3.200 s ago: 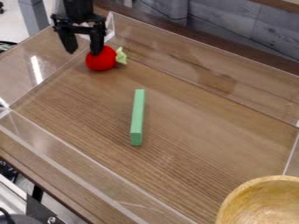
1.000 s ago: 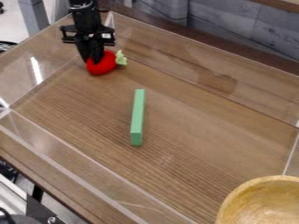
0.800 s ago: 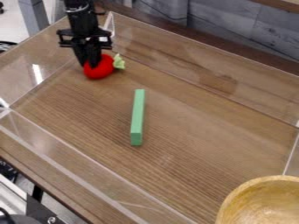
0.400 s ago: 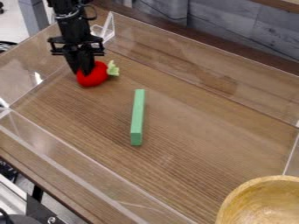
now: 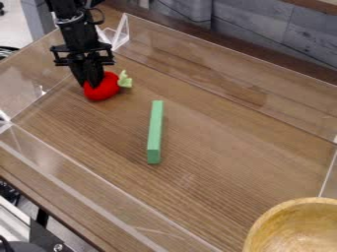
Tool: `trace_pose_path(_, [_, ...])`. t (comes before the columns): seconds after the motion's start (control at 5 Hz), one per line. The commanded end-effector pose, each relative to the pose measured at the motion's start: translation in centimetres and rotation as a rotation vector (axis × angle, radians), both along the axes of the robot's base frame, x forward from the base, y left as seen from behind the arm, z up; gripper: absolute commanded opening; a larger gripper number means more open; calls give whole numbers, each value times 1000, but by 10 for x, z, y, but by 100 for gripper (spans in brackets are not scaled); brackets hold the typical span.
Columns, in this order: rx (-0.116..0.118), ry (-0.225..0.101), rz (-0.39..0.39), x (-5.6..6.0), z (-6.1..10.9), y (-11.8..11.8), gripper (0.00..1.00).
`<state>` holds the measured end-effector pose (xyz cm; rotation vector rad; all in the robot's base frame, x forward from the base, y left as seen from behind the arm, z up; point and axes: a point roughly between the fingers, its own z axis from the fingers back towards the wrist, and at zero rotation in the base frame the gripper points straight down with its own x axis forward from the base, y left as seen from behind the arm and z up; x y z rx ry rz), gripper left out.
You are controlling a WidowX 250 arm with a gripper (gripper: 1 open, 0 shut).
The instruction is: Move the red fruit to the left
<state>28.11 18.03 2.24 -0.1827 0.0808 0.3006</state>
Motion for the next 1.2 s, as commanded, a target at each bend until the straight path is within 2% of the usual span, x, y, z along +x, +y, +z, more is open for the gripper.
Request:
trace_pose_path(0.0, [-37, 35, -9, -14, -7, -1, 0])
trace_pose_path(0.4, [-84, 63, -48, -20, -11, -6, 0])
trace_pose_path(1.0, [-143, 90, -104, -21, -11, -9, 0])
